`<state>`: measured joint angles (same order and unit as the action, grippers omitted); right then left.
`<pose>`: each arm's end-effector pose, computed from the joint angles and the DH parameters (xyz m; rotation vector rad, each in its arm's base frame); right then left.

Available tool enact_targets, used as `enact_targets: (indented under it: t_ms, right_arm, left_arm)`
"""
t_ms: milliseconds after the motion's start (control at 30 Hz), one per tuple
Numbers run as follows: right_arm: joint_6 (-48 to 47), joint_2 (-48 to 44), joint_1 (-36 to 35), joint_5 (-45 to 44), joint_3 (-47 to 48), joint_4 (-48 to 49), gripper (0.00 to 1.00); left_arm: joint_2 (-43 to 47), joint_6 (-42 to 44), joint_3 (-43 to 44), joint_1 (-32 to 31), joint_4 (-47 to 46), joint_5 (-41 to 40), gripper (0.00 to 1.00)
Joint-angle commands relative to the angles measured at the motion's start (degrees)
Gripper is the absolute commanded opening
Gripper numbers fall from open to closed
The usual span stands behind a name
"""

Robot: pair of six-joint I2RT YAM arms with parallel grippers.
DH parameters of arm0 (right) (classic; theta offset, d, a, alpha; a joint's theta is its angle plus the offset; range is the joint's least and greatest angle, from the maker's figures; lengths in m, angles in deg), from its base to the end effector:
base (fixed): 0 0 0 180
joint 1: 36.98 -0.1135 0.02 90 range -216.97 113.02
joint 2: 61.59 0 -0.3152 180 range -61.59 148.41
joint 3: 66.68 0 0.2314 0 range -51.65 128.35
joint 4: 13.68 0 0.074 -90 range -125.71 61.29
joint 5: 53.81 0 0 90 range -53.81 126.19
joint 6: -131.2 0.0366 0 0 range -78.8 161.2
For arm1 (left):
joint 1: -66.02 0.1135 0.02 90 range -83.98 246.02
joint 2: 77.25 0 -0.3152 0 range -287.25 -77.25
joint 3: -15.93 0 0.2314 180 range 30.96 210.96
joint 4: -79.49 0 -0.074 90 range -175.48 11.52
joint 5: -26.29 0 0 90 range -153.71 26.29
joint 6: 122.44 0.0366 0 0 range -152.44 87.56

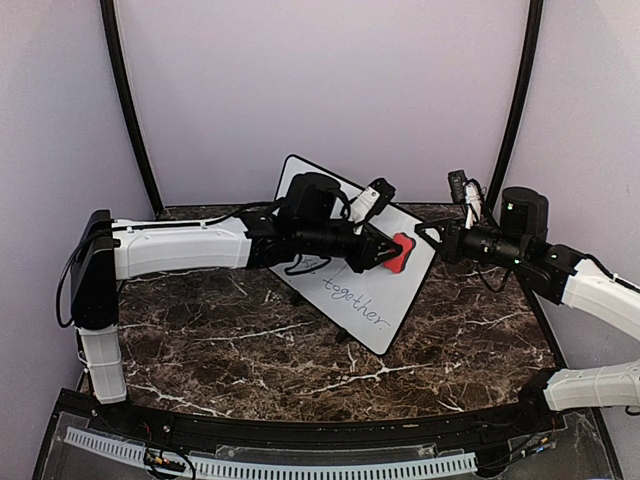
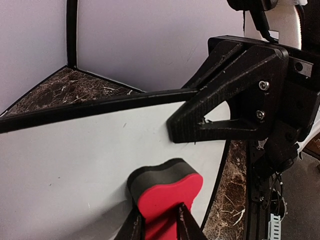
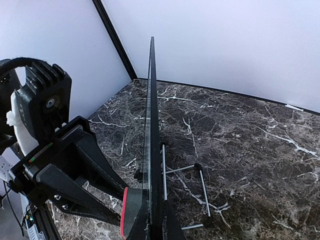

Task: Erase the whiteboard
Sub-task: Erase the center of the whiteboard.

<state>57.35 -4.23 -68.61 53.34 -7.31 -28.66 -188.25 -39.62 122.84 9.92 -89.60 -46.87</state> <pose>0.1539 0.1075 0.3626 -0.4713 1.8114 0.8552 0.2528 -0.3953 0.3630 1.0033 1.6737 -1.0248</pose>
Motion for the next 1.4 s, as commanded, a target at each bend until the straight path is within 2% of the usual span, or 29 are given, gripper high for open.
enact_targets:
  t_ms: [0,200,500,800,1100,1233,1367]
  right_arm:
    - [-7.1,-0.1,-2.3,5.8,0.1,-2.6,0.00]
    - [-7.0,0.2,-2.3,5.9,0.2,-2.5,0.00]
    - [-6.5,-0.6,-2.3,5.1,0.2,-2.9,0.00]
    - [-6.4,-2.0,-2.2,4.0,0.5,-3.8,0.00]
    - [-6.5,-1.8,-2.3,4.1,0.8,-3.6,0.00]
    - [-6.6,-1.9,-2.3,3.6,0.6,-3.7,0.00]
    - [-6.6,-1.7,-2.3,3.8,0.8,-3.6,0.00]
  left_arm:
    - [-0.5,-2.6,-5.2,1.4,-0.2,-1.9,0.22]
    - [1.0,-3.8,-11.5,1.3,-4.6,-2.5,0.22]
    - [2.8,-3.8,-15.0,1.7,-4.2,-6.4,0.23]
    - [10.9,-6.0,-24.7,4.9,-7.3,-10.3,0.24]
    - [16.3,-8.3,-30.0,7.9,-3.4,-17.0,0.25]
    - [18.8,-9.9,-33.8,8.4,-4.1,-18.3,0.38]
    - [21.6,-11.9,-37.2,8.4,-8.5,-17.1,0.46]
